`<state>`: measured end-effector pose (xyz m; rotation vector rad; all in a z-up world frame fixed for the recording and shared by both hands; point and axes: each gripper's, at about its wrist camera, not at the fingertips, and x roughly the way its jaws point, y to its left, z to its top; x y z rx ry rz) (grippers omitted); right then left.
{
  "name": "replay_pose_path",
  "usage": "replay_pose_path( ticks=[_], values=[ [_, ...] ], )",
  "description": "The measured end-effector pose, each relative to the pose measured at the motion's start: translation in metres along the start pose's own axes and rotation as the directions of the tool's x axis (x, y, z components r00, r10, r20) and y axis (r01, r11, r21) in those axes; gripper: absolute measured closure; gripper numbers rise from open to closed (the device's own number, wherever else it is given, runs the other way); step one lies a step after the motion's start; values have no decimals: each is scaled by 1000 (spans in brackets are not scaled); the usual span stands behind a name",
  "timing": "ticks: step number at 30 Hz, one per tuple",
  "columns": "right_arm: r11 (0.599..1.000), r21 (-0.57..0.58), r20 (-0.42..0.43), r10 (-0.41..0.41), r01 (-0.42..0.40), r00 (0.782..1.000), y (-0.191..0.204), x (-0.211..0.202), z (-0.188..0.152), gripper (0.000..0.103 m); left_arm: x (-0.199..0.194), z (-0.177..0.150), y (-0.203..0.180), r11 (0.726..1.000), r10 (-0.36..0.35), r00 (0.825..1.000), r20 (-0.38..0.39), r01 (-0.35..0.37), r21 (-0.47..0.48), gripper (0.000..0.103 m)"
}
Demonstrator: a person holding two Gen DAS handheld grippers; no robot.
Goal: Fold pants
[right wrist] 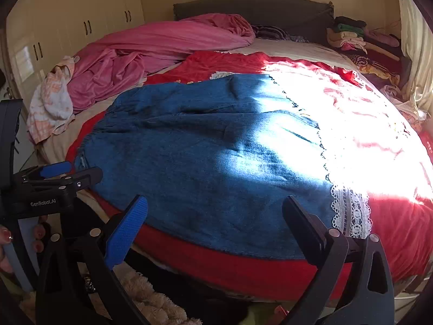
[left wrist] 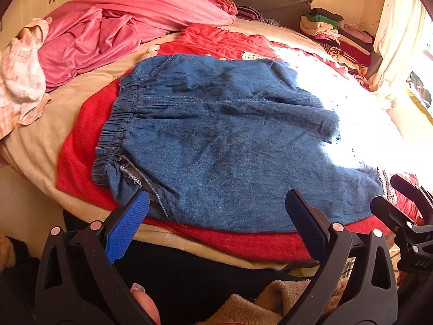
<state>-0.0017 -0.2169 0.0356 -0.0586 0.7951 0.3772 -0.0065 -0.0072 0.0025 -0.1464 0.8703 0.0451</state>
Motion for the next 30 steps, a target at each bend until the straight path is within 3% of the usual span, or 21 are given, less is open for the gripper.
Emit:
replay_pose_path(
  ticks=[30],
  values=[
    [1000,-2,-4,-4,4,1000,1,1,0,4,-2,1,-2,1000,-4,1000,4,4,11,9]
  ],
)
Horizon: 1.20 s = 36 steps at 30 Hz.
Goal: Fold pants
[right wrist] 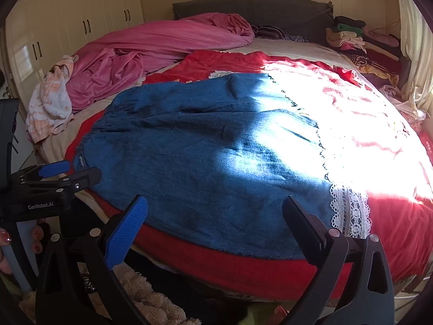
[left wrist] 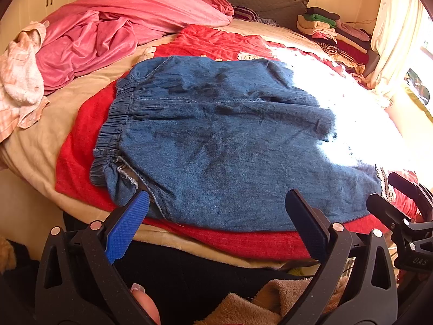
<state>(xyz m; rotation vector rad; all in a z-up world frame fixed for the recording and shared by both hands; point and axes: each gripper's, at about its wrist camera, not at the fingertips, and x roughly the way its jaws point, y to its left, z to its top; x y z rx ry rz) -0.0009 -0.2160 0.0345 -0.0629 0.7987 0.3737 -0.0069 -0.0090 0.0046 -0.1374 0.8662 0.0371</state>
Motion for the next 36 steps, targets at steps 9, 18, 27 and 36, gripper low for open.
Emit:
replay_pose_path(
  ticks=[9,18,27,36],
  values=[
    [1000,0,-2,0,0,1000,0,0,0,4,0,0,0,1000,1,1000,1,-1,-2,9],
    [1000,-3,-6,-7,7,1000,-3,4,0,4,0,-1,-1,1000,-6,1000,0,6,1,9],
    [1000,-17,-13,11,-11,1000,-8,14,21,4,3,5,2,1000,-8,1000,5,8,-11,9],
    [993,-78,-17,84,-85,996,0,36,61,4,10,36,37,999,-2,1000,22,3,-46,9]
  ],
)
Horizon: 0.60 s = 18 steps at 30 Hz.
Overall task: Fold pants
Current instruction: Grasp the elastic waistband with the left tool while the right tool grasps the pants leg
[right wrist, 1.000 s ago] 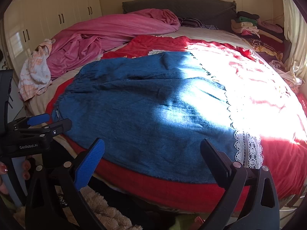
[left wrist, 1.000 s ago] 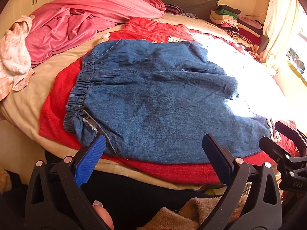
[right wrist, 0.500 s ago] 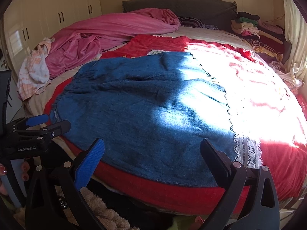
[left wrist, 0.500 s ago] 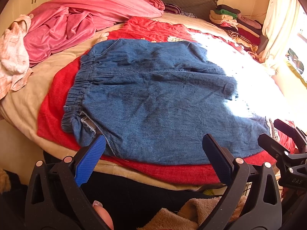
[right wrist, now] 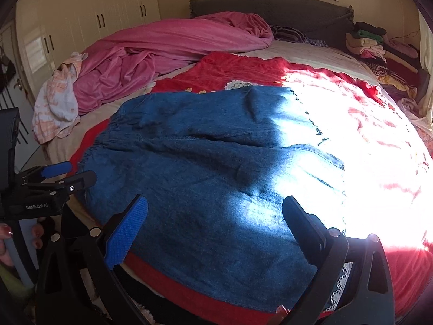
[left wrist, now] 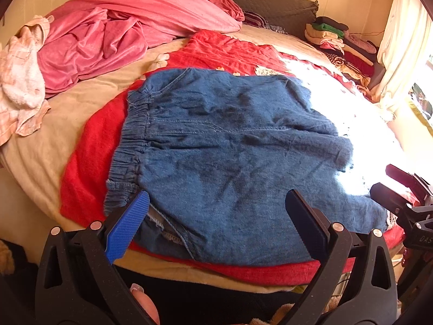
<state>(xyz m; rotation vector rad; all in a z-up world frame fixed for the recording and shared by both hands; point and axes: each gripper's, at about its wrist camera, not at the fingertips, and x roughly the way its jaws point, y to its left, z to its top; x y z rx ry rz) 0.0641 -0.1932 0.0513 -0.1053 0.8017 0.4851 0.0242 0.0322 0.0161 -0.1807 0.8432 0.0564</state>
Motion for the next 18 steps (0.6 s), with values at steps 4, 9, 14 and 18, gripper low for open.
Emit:
replay_pose_path(
  ticks=[4,9,14,18],
  values=[
    [998,-61,30,37,-35,999,8,6,23,4,7,16,20,1000,15,1000,-6,-15,-20,9],
    [991,-127,46,36,-30,998,15,25,56,4,21,43,52,997,53,999,-10,-53,-60,9],
    [986,-152,23,69,-65,997,14,56,94,4,47,75,89,989,98,995,-36,-101,-107,9],
    [978,-178,-26,104,-107,994,16,89,123,4,71,96,107,989,115,992,-52,-119,-90,9]
  ],
)
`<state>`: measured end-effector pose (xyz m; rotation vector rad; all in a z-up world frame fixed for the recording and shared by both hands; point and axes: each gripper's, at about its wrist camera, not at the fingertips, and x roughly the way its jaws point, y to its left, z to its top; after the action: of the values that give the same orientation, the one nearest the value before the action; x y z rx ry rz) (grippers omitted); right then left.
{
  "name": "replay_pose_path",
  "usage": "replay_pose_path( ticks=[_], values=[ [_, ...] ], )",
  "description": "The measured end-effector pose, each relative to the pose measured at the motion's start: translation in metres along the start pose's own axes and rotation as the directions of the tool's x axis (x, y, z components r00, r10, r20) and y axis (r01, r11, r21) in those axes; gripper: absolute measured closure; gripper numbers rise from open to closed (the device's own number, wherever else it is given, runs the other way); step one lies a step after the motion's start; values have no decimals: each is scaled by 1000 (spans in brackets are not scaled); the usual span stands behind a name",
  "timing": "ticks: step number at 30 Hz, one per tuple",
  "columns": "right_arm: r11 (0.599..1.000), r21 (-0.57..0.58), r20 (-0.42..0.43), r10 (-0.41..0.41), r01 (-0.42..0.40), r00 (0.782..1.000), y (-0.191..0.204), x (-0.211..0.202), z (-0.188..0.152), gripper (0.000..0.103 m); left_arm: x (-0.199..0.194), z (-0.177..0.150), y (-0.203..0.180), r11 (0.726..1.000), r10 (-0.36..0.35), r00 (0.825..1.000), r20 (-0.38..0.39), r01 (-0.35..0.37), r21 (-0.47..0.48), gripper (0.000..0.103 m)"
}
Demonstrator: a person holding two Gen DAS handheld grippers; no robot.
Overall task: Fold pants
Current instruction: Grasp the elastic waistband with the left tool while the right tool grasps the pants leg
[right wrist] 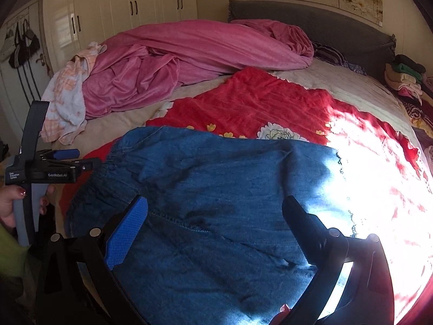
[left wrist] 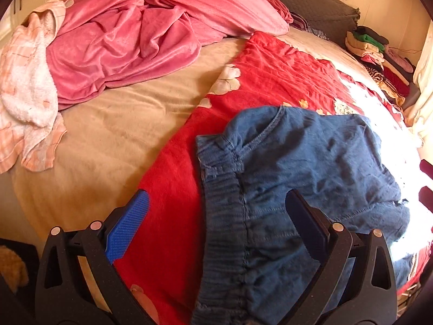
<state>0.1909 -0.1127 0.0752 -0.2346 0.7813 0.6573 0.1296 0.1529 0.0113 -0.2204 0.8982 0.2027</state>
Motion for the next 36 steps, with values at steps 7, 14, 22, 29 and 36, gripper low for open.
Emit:
replay_pose_path(
  ticks=[7,14,22,29,36],
  values=[
    [997,-69,-74,-22,17,997,-9,64,34,4,44,33,1,995,-34,999,-18,35,90,12],
    [990,-136,-161,24,-46,987,-15,119,61,4,82,46,-8,980,-87,992,-89,101,173,54],
    [937,-339,-205,10,-81,979,0,164,78,5,48,45,-3,973,-140,990,-13,140,181,73],
    [827,-551,-194,-1,-108,981,30,183,83,5,8,39,-15,966,-151,985,86,128,226,73],
    [807,-555,-221,93,-204,971,41,172,75,85,0,27,-27,964,-102,987,125,67,258,73]
  ],
)
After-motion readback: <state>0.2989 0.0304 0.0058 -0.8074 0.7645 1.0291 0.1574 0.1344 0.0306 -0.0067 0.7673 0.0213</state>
